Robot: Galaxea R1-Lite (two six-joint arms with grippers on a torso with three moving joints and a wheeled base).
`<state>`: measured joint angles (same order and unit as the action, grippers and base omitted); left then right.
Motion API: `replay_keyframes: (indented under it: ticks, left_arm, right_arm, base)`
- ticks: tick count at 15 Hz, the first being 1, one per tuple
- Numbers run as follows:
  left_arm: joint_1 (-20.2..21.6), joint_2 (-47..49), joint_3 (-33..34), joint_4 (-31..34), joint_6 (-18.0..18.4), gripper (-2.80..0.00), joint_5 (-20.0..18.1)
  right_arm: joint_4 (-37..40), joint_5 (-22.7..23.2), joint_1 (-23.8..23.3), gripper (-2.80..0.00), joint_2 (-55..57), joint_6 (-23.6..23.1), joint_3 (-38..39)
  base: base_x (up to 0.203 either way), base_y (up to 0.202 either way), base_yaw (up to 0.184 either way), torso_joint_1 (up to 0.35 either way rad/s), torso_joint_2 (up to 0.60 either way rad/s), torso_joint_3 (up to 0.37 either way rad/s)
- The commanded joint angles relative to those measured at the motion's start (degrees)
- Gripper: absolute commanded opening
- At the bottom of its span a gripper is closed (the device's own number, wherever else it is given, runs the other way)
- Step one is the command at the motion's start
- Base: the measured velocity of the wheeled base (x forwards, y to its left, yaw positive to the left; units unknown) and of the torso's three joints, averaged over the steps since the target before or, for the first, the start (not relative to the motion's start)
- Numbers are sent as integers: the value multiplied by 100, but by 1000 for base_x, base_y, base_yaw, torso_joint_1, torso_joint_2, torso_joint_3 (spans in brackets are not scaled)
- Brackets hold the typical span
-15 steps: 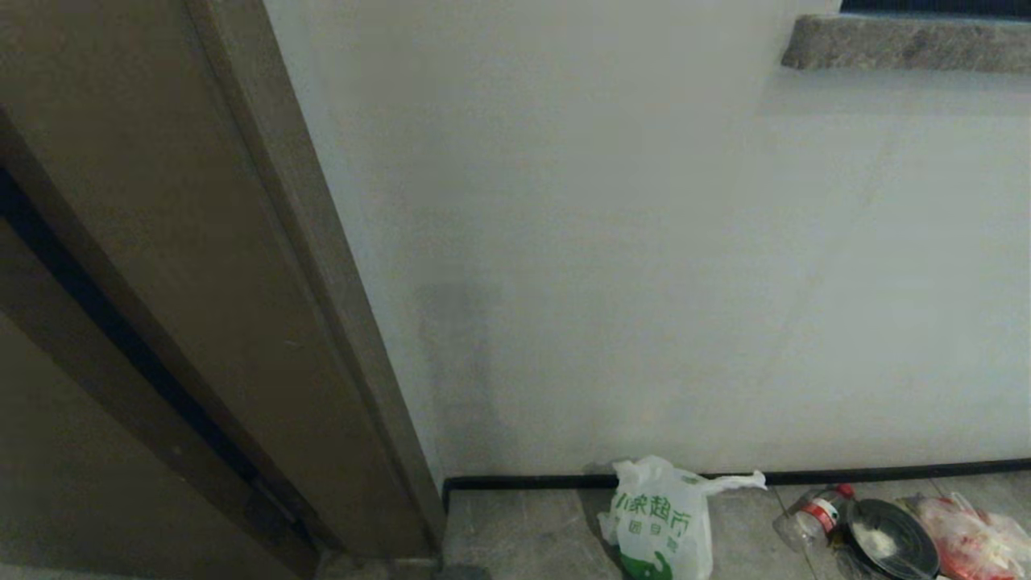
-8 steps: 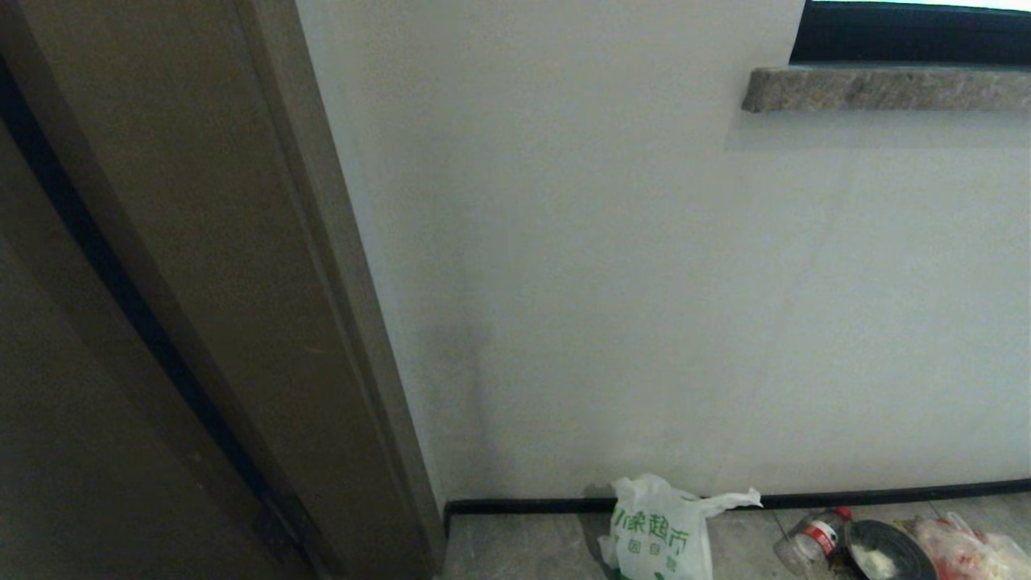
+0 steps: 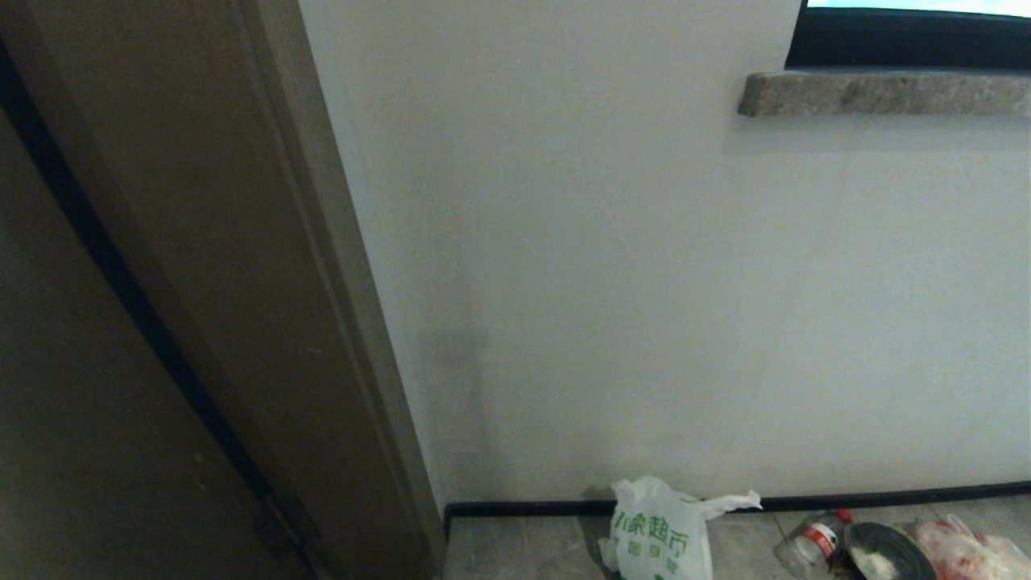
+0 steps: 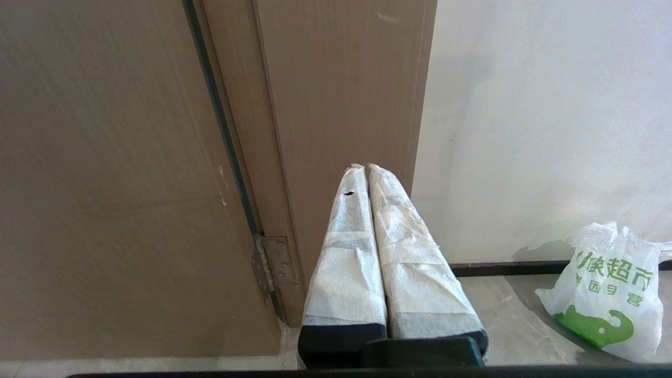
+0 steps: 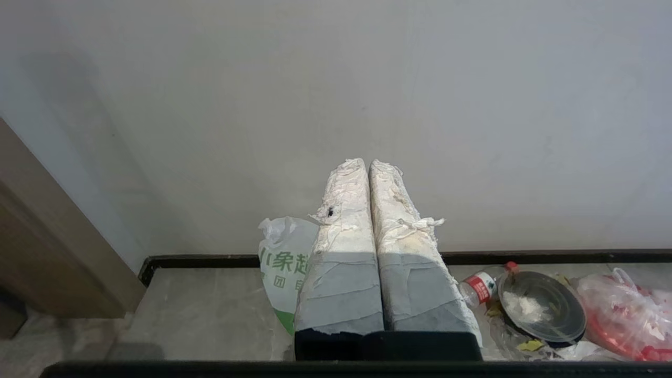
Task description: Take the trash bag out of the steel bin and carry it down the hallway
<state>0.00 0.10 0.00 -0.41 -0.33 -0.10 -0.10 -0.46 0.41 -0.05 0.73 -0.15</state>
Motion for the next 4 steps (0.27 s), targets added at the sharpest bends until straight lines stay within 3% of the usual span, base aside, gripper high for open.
replay_keyframes:
  ticks: [1, 4]
  left_arm:
    - [0, -1, 0, -2, -2, -280, 1]
    - [0, -1, 0, -2, -2, -280, 1]
  right_arm:
    - [2, 2, 2, -280, 5, -3, -6]
    - [-25, 2, 2, -280, 5, 6, 7]
  base:
    - [0, 0, 0, 0, 0, 0]
    - [0, 0, 0, 0, 0, 0]
